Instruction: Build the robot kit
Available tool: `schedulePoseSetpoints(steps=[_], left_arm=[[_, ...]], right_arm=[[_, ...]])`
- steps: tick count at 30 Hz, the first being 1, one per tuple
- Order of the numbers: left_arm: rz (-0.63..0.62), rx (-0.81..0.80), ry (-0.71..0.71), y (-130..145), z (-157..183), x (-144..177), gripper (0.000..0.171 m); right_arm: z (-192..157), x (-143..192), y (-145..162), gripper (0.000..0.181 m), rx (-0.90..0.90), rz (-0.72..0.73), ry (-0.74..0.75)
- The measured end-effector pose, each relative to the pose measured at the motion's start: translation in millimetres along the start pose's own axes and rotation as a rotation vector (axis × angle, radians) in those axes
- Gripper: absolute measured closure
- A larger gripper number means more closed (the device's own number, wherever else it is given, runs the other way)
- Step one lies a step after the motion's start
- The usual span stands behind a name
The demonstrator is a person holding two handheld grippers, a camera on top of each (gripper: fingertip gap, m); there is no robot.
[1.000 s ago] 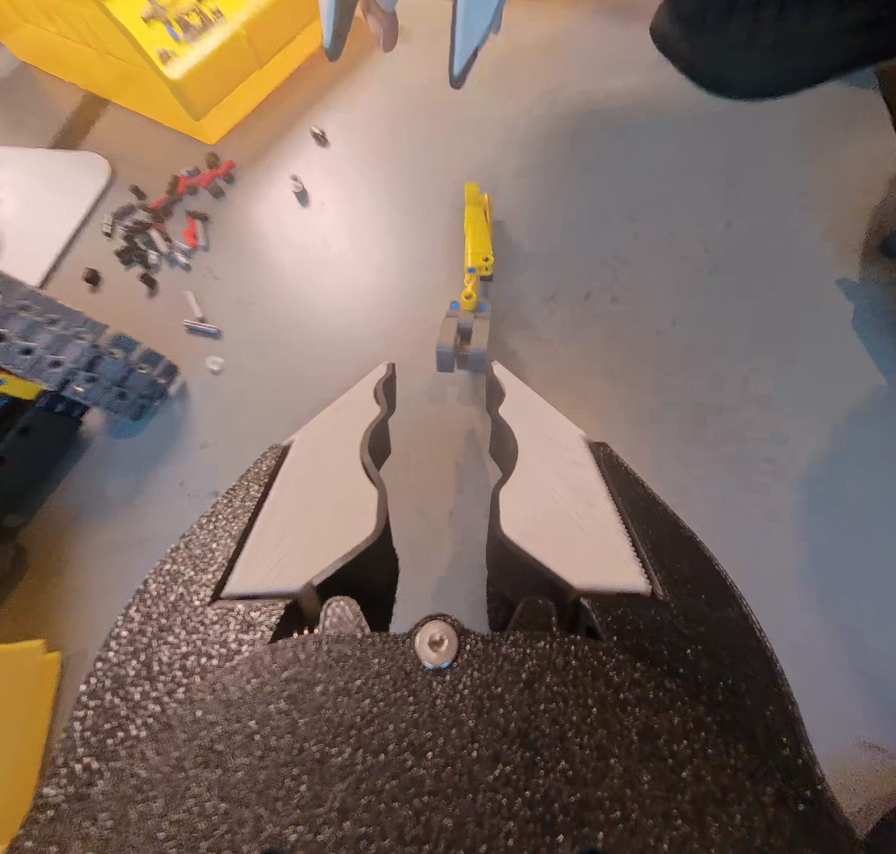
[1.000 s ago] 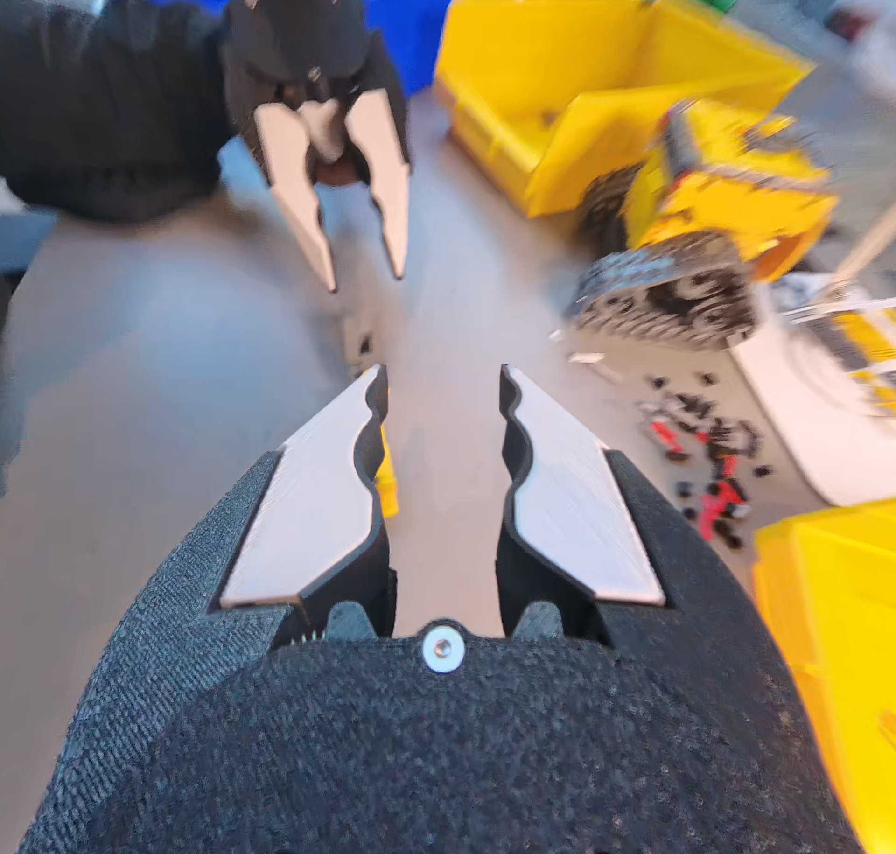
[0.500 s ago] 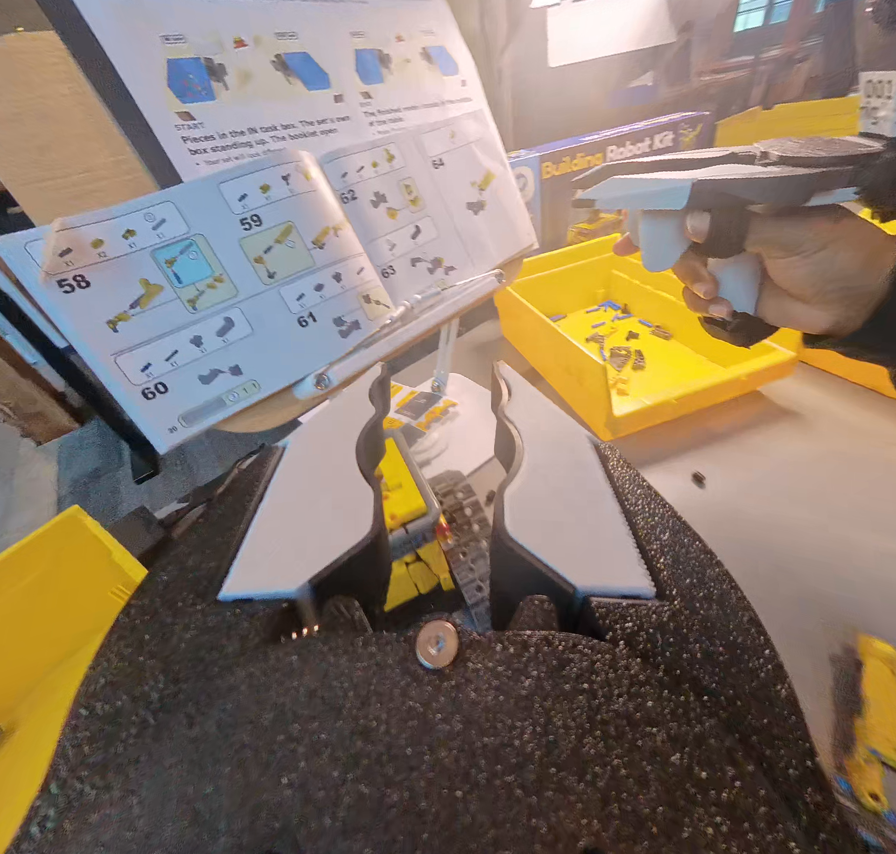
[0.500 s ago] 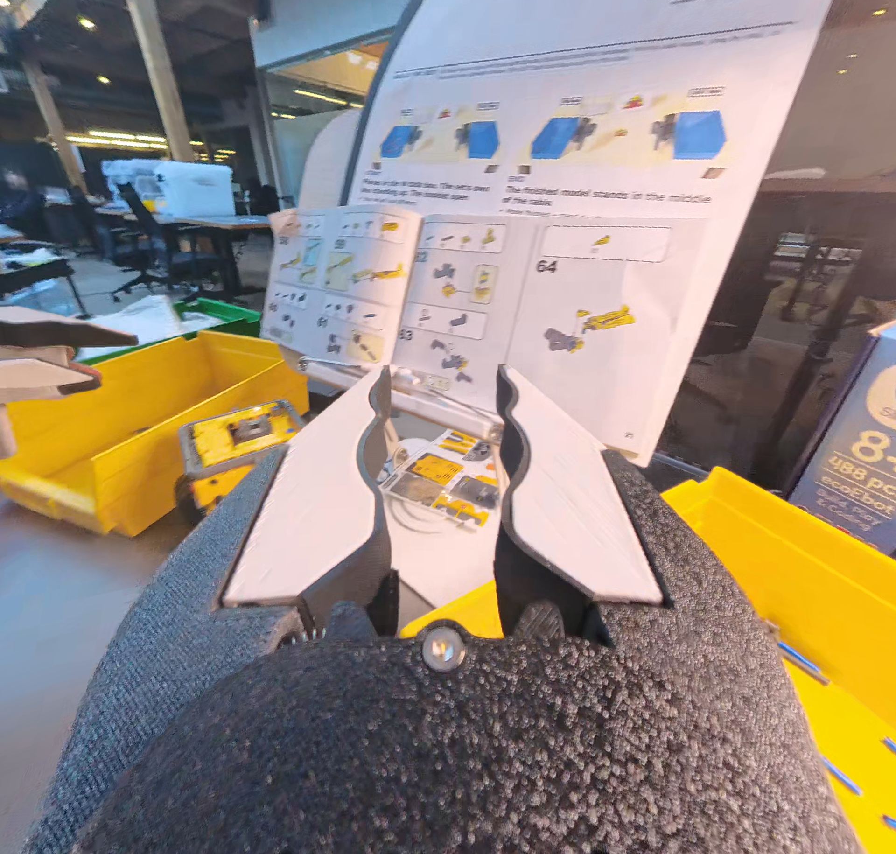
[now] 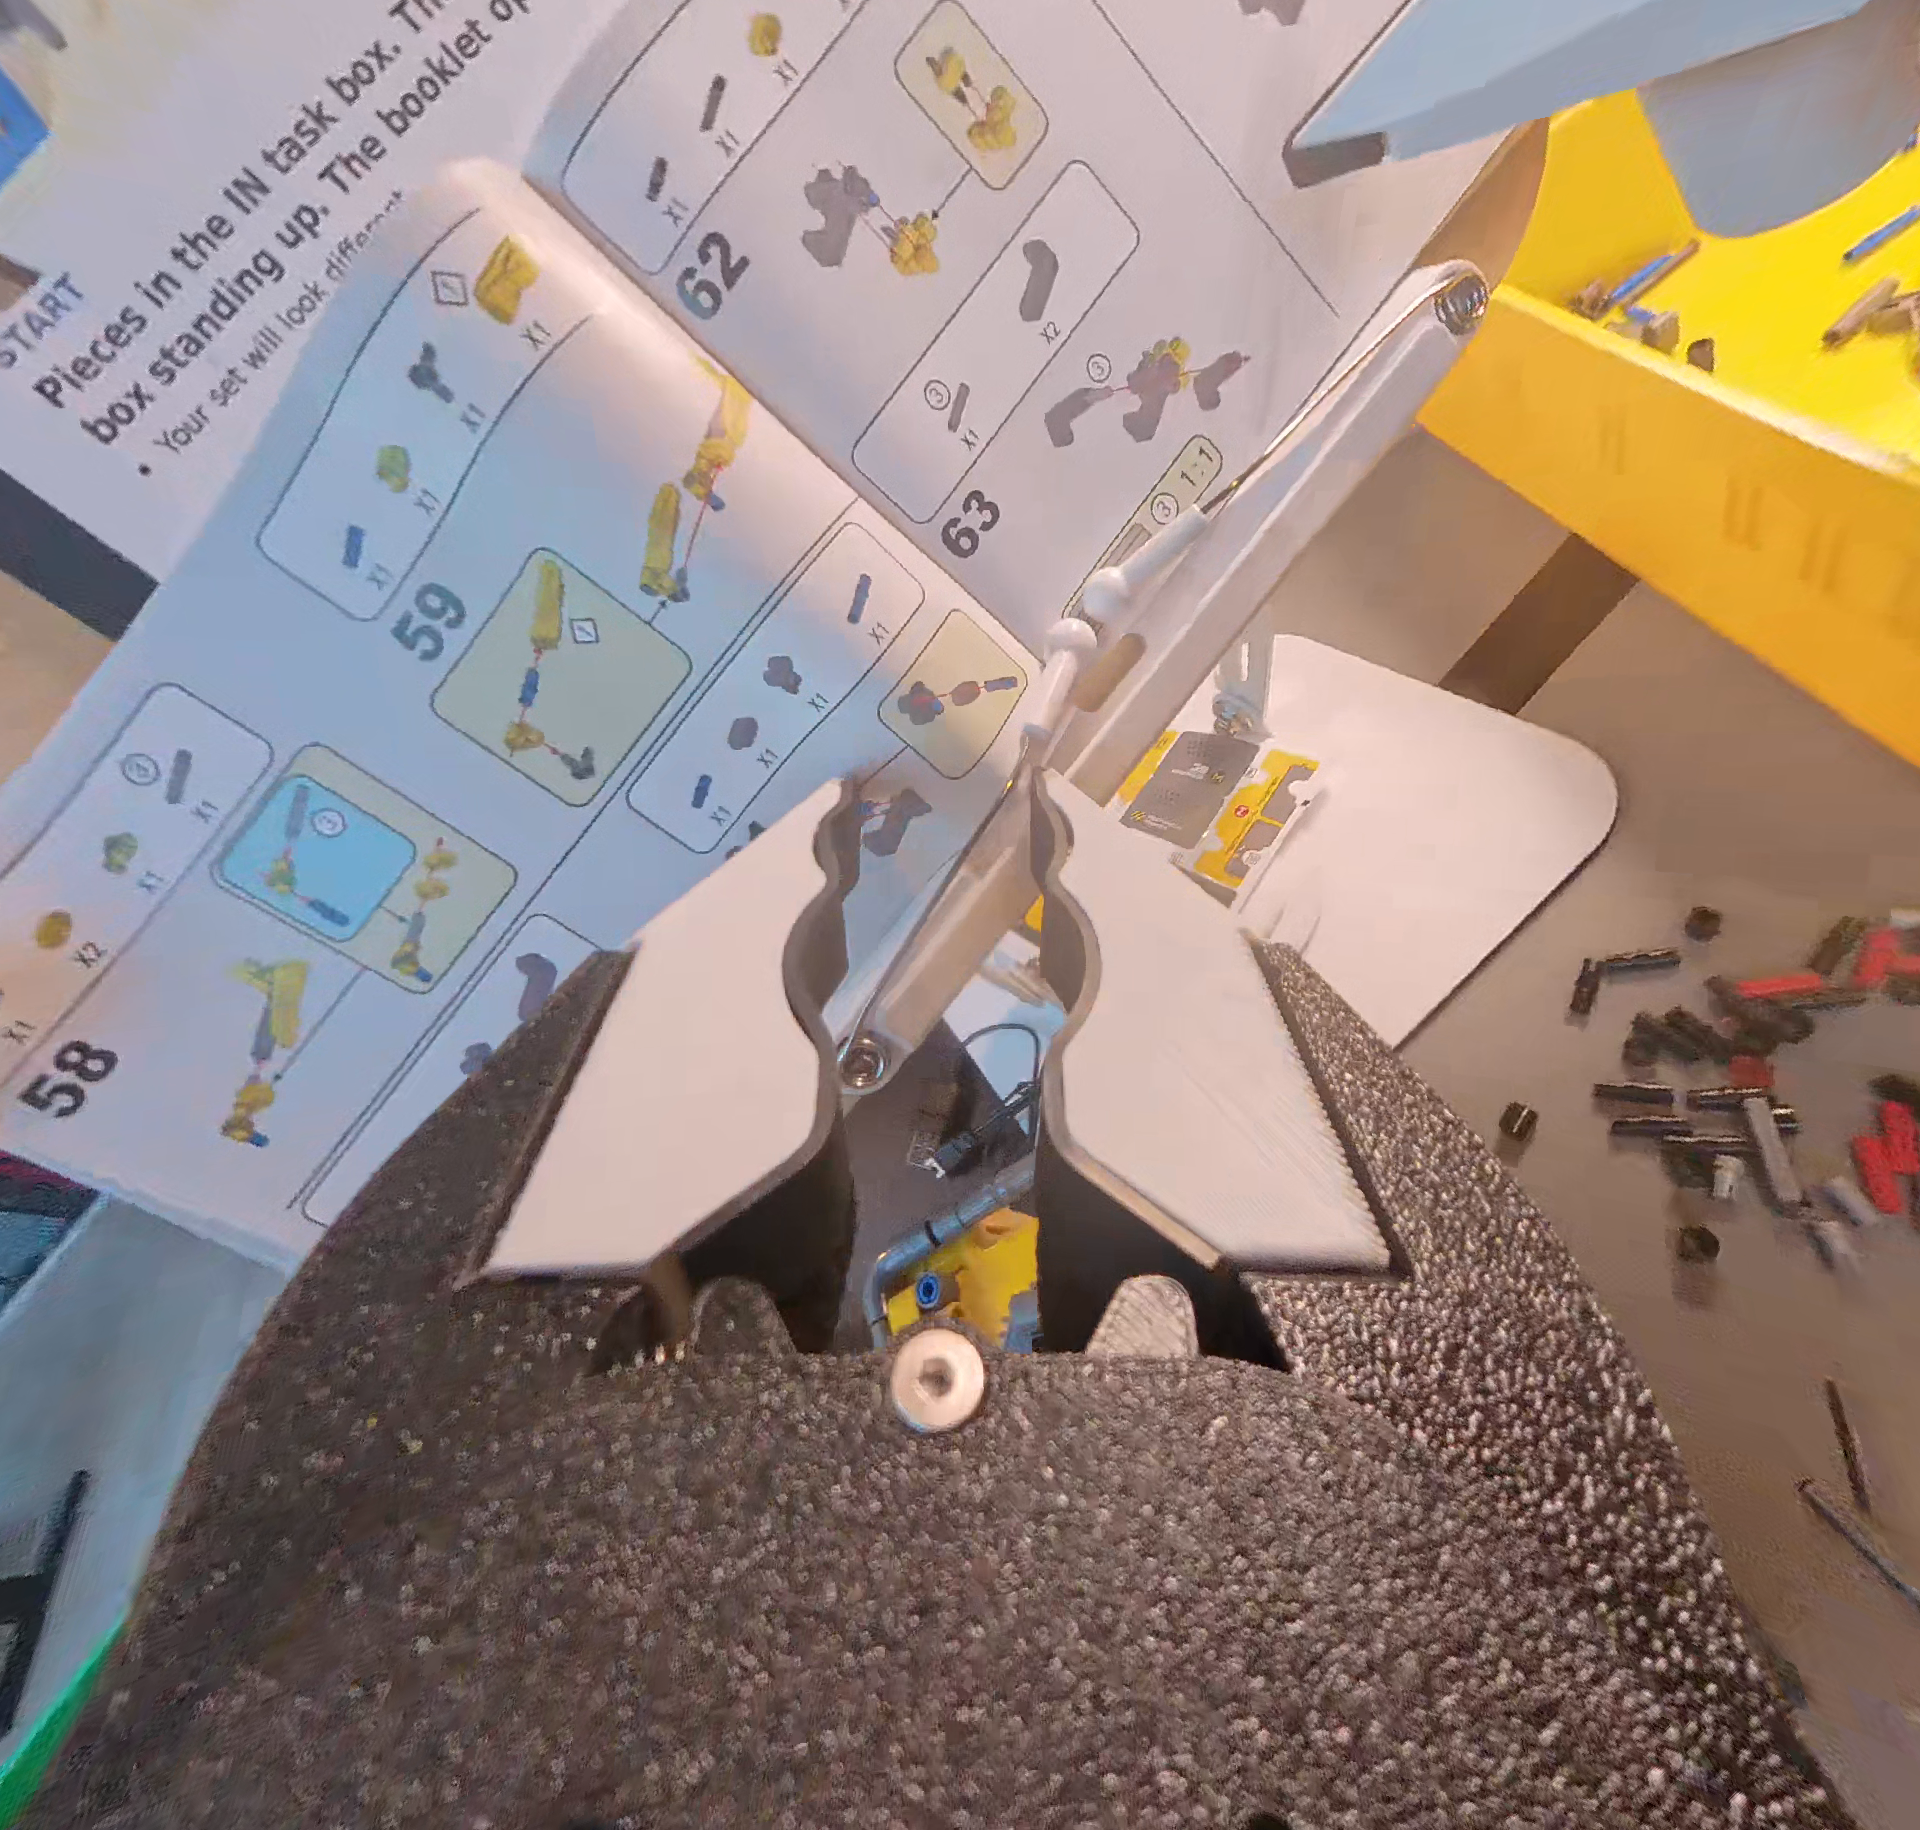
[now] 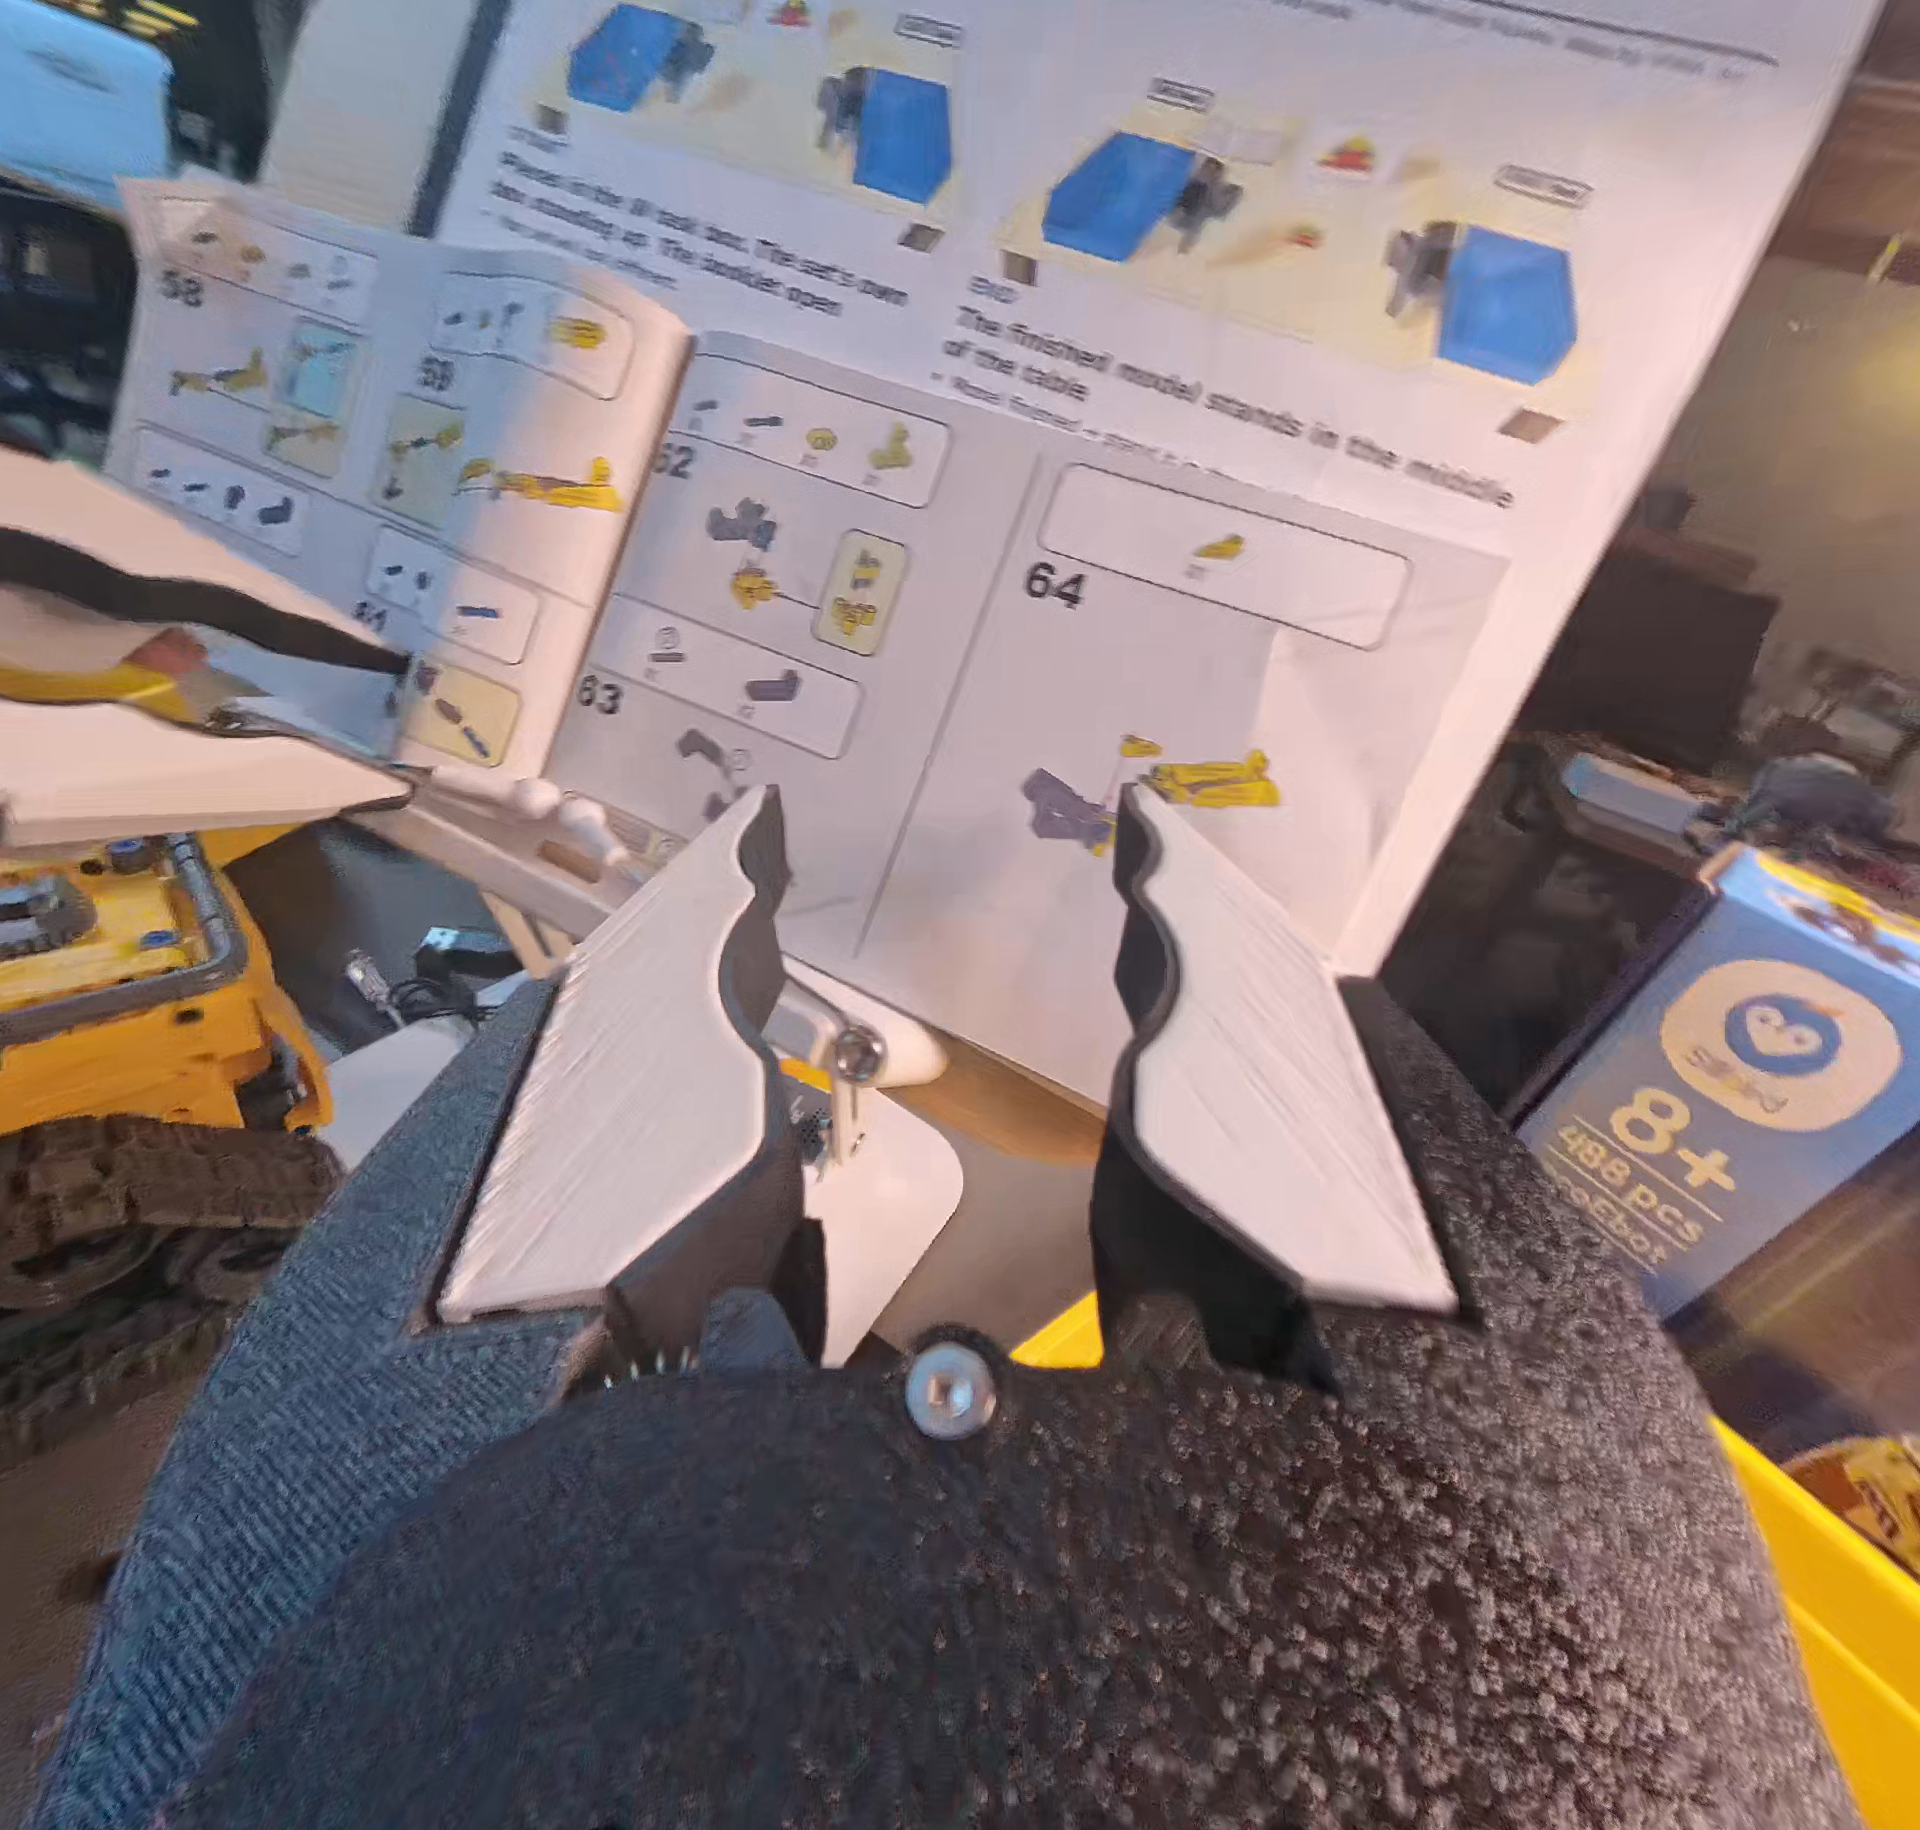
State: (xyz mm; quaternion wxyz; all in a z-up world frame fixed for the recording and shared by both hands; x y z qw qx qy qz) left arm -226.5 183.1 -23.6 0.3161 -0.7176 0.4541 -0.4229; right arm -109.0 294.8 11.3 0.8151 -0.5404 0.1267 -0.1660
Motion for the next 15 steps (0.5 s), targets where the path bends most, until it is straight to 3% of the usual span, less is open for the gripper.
schedulePoseSetpoints(steps=[3,5,7,15], left_arm=[[-0.004,-0.055,-0.008,2,-3,3,0.144],[0.003,-0.056,0.001,4,-4,7,0.155],[0.009,-0.091,-0.001,5,-2,11,0.166],[-0.026,-0.177,0.109,8,4,10,0.171]], right_arm=[[-35,-3,-1,0.127,0.157,-0.034,-0.133],[-62,-7,8,0.139,0.274,-0.11,-0.274],[-72,-12,12,0.154,0.365,-0.149,-0.307],[-77,-25,11,0.169,0.232,-0.355,-0.65]])
Point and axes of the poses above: each gripper's, where its closed fingertips meet, x back along the fingers, y out of its underside, z = x × y across the jaws, the point moved 3 cm from there along x, back along the fingers, and after that the axes turned 8 degrees about x, right-handed, at the moved point
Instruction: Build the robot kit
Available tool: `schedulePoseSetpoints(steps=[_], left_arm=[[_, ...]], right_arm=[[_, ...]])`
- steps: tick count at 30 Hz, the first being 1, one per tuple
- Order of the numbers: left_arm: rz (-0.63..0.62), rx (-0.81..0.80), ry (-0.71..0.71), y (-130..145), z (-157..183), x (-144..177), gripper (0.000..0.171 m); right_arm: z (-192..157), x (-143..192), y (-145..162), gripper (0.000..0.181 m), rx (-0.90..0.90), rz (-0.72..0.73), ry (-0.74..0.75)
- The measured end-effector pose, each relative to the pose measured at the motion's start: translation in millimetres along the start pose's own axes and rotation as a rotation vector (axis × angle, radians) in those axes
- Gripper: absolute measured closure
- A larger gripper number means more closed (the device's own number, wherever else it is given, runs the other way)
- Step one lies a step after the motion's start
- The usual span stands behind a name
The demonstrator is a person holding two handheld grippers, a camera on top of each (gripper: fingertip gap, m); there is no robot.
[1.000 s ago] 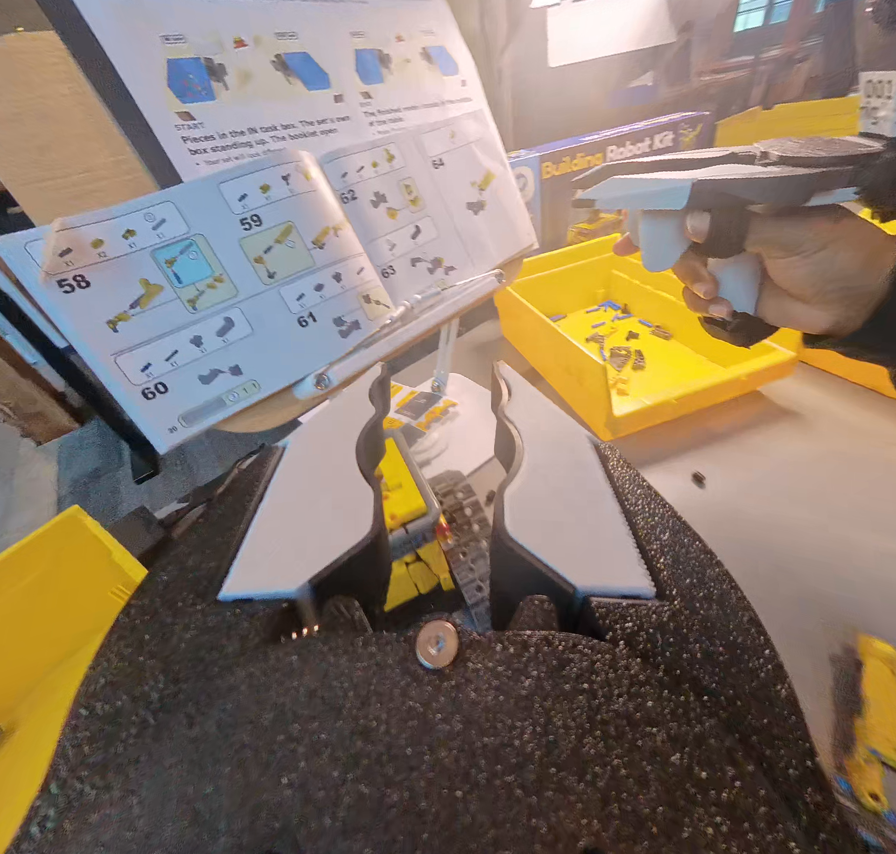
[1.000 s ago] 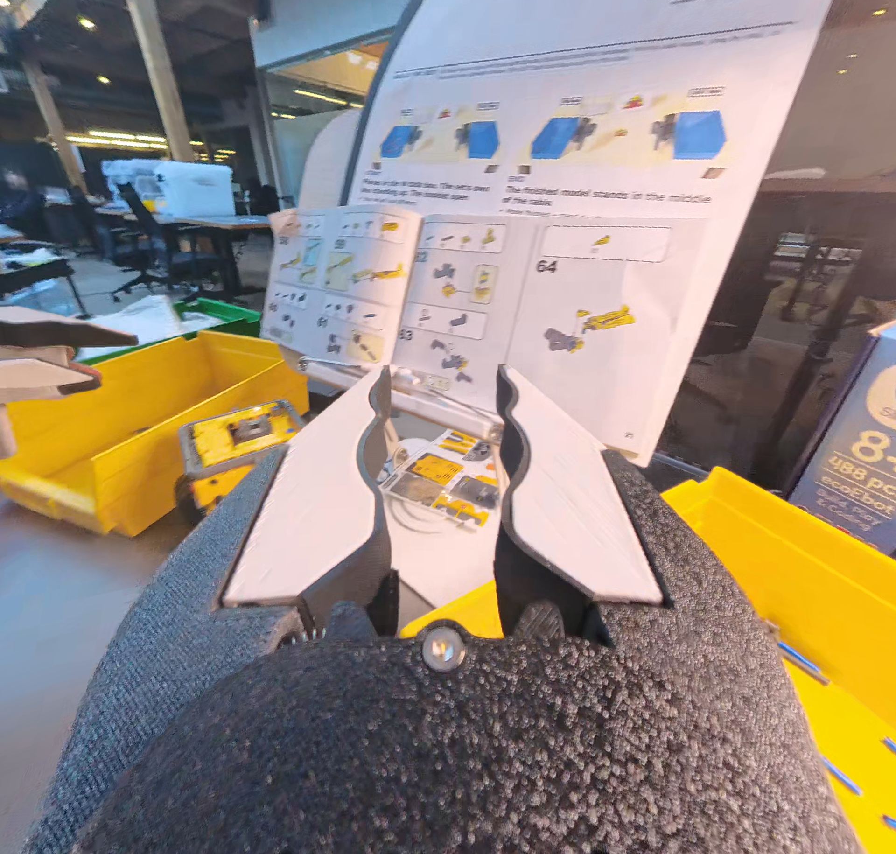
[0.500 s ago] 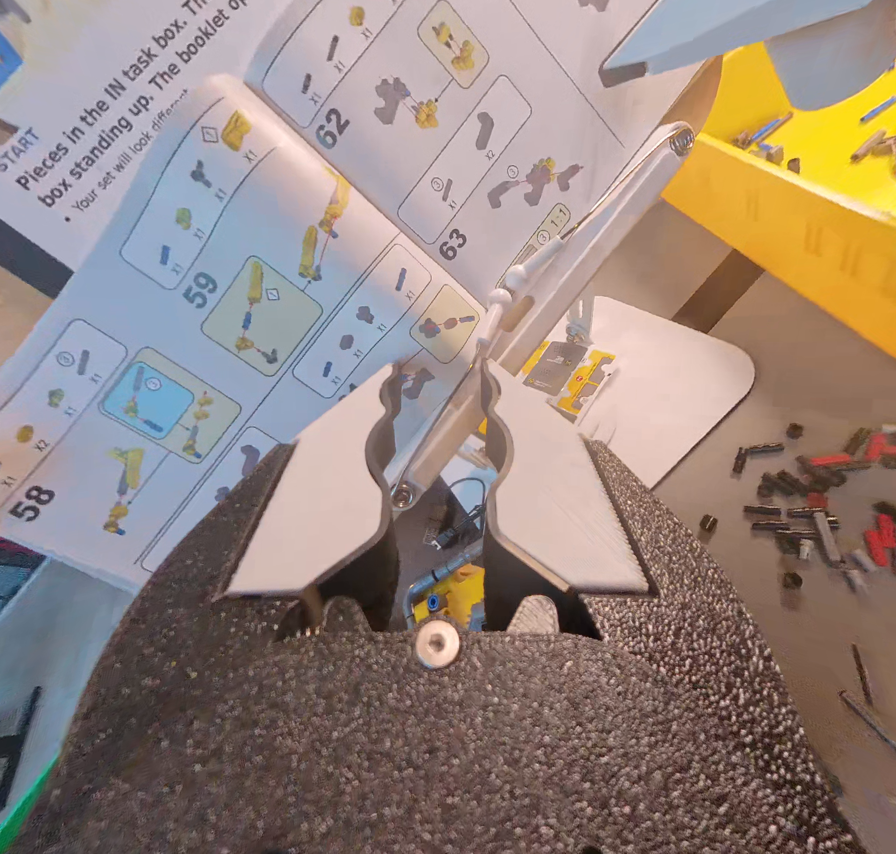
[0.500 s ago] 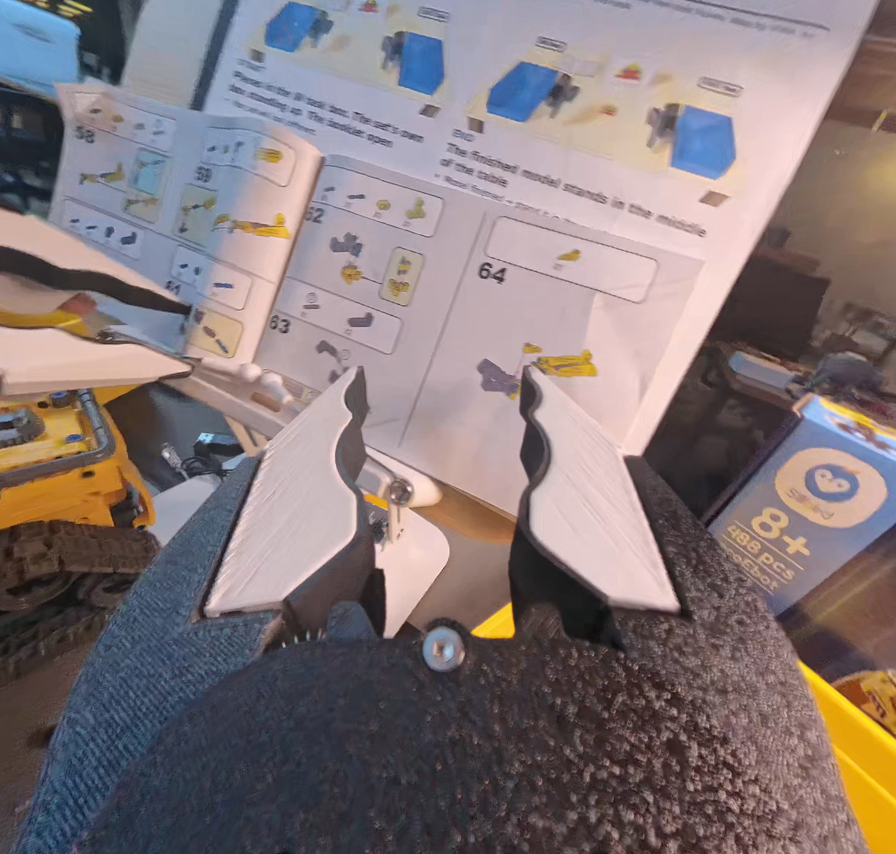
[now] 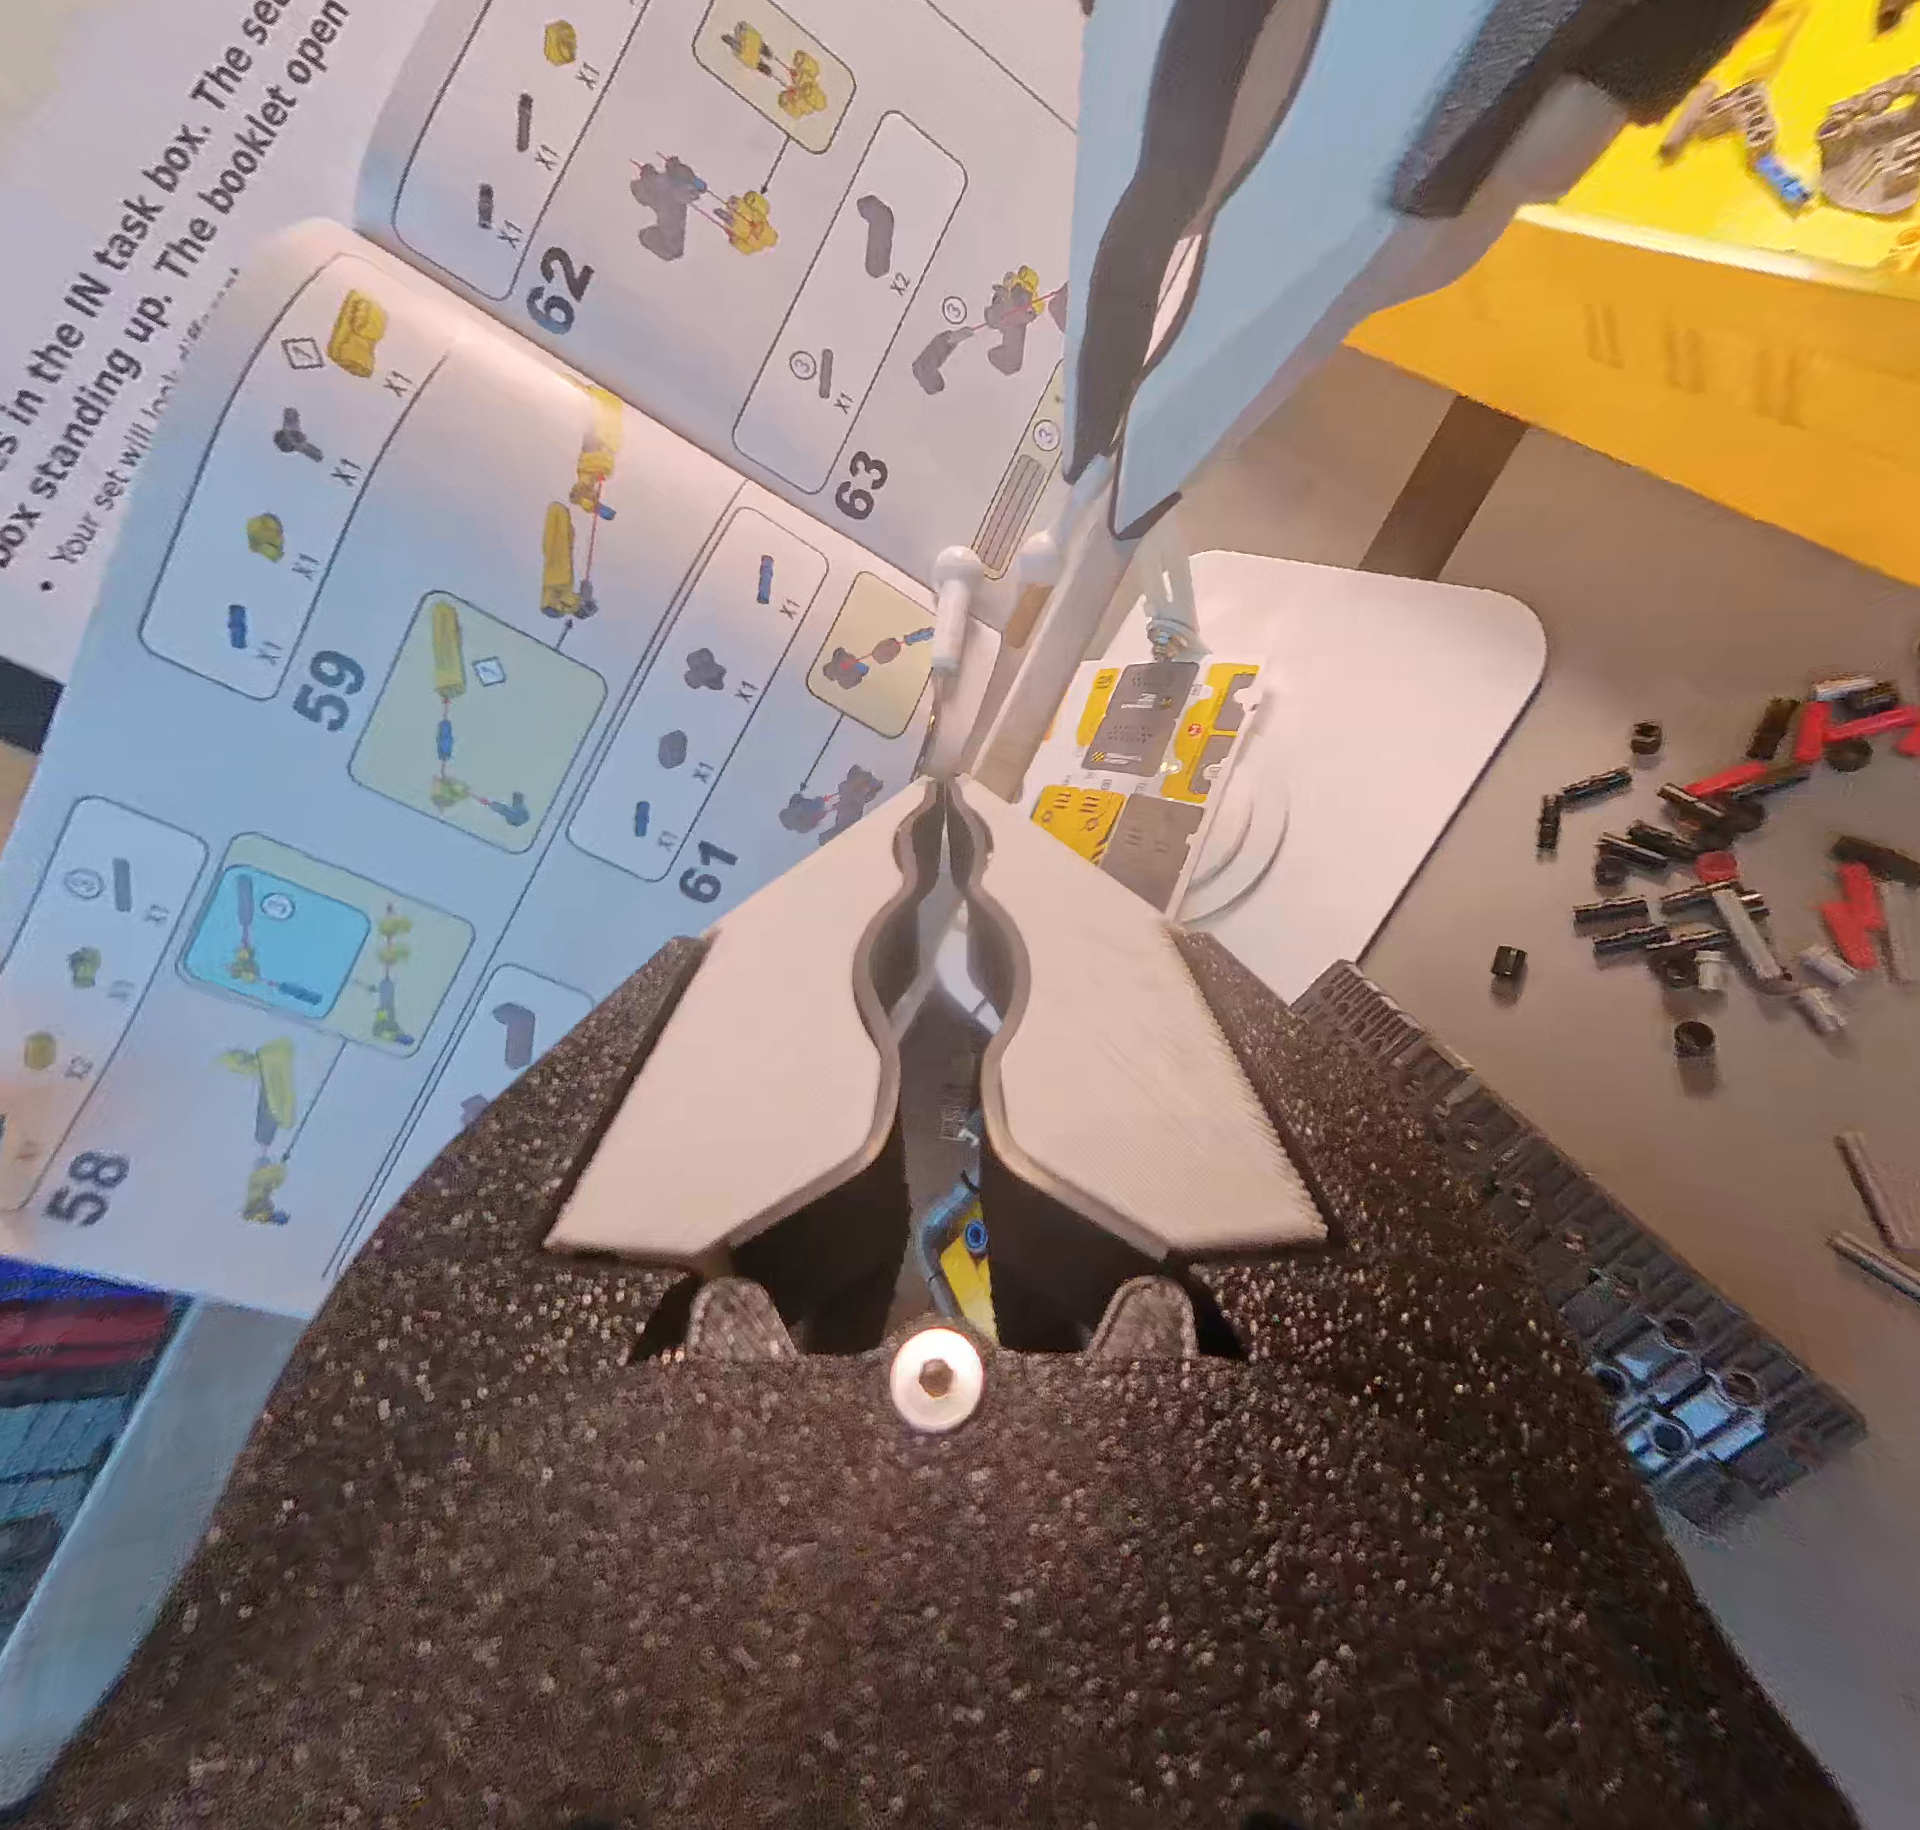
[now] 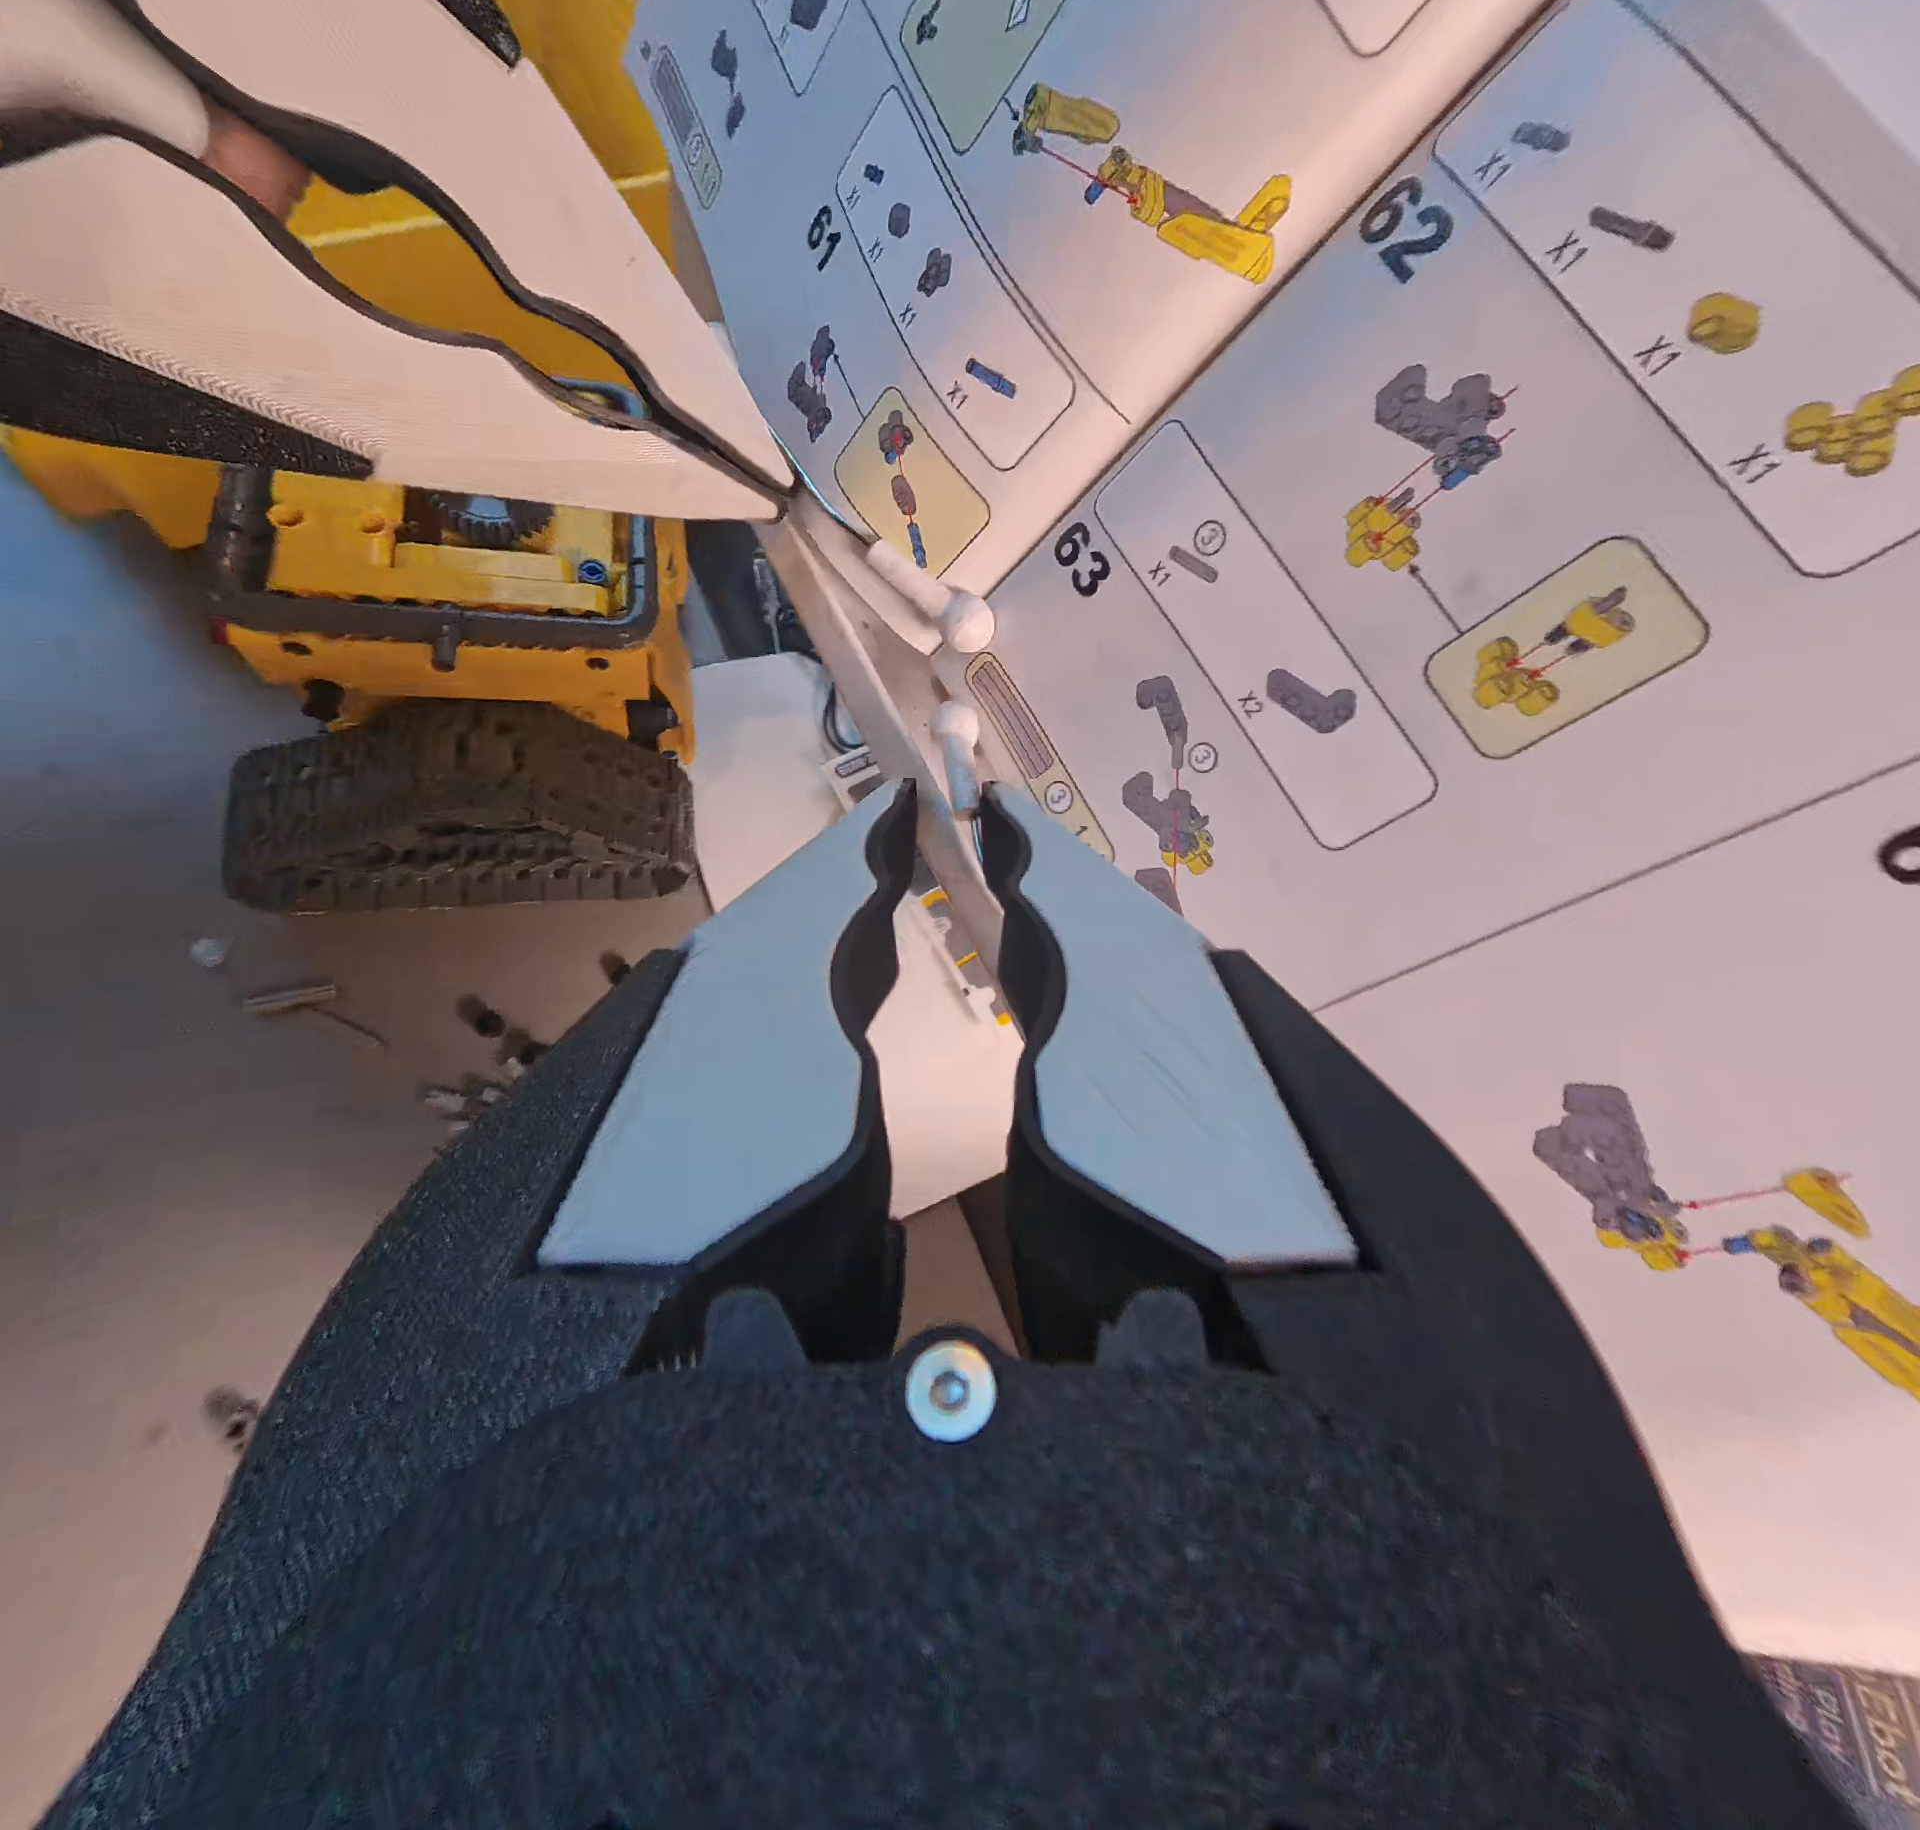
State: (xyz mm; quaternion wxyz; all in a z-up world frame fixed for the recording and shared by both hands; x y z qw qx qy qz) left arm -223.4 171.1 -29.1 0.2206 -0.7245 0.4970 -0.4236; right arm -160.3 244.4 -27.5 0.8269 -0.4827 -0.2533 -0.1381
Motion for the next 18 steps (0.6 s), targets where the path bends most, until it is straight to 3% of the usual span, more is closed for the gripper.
schedulePoseSetpoints(steps=[4,11,18], left_arm=[[0.03,0.067,0.137,-11,5,0,0.162],[0.014,0.045,0.104,-16,-3,-5,0.161],[0.001,0.052,0.068,-12,-5,-8,0.161]], right_arm=[[7,4,-3,0.176,-0.043,-0.012,-0.089],[31,29,-13,0.177,-0.019,0.128,0.181],[61,61,6,0.176,-0.078,0.171,0.437]])
Point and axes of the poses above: each gripper's, where its closed fingertips meet, x back along the fingers, y out of its underside, z = x × y across the jaws, the point moved 3 cm from there along x, back along the fingers, and after that the axes turned 8 degrees about x, right-handed, at the moved point
